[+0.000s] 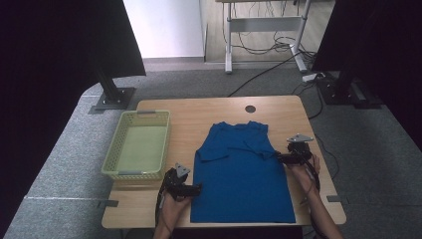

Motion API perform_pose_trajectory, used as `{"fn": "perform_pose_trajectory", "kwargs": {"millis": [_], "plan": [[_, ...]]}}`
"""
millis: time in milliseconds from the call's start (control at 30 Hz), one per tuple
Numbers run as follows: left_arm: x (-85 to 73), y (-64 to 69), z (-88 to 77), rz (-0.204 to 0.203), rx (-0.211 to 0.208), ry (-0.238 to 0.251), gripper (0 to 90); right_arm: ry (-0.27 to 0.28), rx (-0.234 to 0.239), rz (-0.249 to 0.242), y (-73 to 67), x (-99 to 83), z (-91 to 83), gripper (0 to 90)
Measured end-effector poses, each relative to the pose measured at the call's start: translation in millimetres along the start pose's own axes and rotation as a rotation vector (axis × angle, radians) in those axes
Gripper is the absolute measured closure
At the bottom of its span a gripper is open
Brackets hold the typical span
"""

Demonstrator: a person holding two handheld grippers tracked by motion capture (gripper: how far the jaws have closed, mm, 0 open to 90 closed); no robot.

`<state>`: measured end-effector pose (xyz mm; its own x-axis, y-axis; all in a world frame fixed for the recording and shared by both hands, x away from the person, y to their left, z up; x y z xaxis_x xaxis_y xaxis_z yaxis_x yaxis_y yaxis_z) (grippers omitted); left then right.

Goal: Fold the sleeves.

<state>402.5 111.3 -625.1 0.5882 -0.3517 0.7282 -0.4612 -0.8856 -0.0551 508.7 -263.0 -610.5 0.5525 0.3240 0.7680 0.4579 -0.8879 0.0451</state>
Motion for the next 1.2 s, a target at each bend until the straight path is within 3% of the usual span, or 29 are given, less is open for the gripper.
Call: {"fn": "perform_pose_trajectory", "kwargs": {"millis": [100, 167, 400, 533, 733, 900, 1033, 1200], "plan": [[0.0, 0.0, 0.0, 0.000, 0.000, 0.000, 5.8, 0.003, 0.048, 0.001, -9.5, 3.6, 4.7, 18.1], [0.0, 0.0, 0.0, 0.000, 0.000, 0.000, 5.8, -0.011, 0.051, -0.012, -10.9, 2.2, 9.2, 18.1], [0.1, 0.0, 0.0, -0.001, 0.000, 0.001, 5.8, -0.040, -0.019, 0.022, 12.6, -9.1, 7.4, 18.3], [0.1, 0.0, 0.0, -0.001, 0.000, 0.001, 5.8, -0.043, -0.025, 0.024, 17.6, -11.2, 2.2, 18.4], [0.0, 0.0, 0.0, -0.001, 0.001, 0.000, 5.8, 0.004, 0.005, 0.022, 7.7, 3.9, -1.5, 18.4], [0.0, 0.0, 0.0, -0.001, 0.001, 0.000, 5.8, 0.022, 0.026, 0.023, -1.1, 16.6, 7.1, 18.3], [0.0, 0.0, 0.0, 0.000, 0.001, 0.000, 5.8, 0.010, 0.028, 0.014, -5.3, 18.4, 17.1, 18.2], [0.1, 0.1, 0.0, -0.002, 0.001, 0.001, 5.8, -0.033, 0.034, -0.022, -11.5, 6.5, 17.8, 18.4]]}}
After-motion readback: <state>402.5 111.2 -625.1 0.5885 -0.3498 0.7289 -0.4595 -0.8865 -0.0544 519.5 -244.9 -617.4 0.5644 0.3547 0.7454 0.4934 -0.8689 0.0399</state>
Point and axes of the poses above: each handheld gripper's, and its own axes: z roughly forward along the jaws, x roughly out of its top, y roughly to its right, the point moved 10 cm from there along z, roughly forward along the jaws, and after that the axes turned 3 degrees about x, right-handed, at the moved point
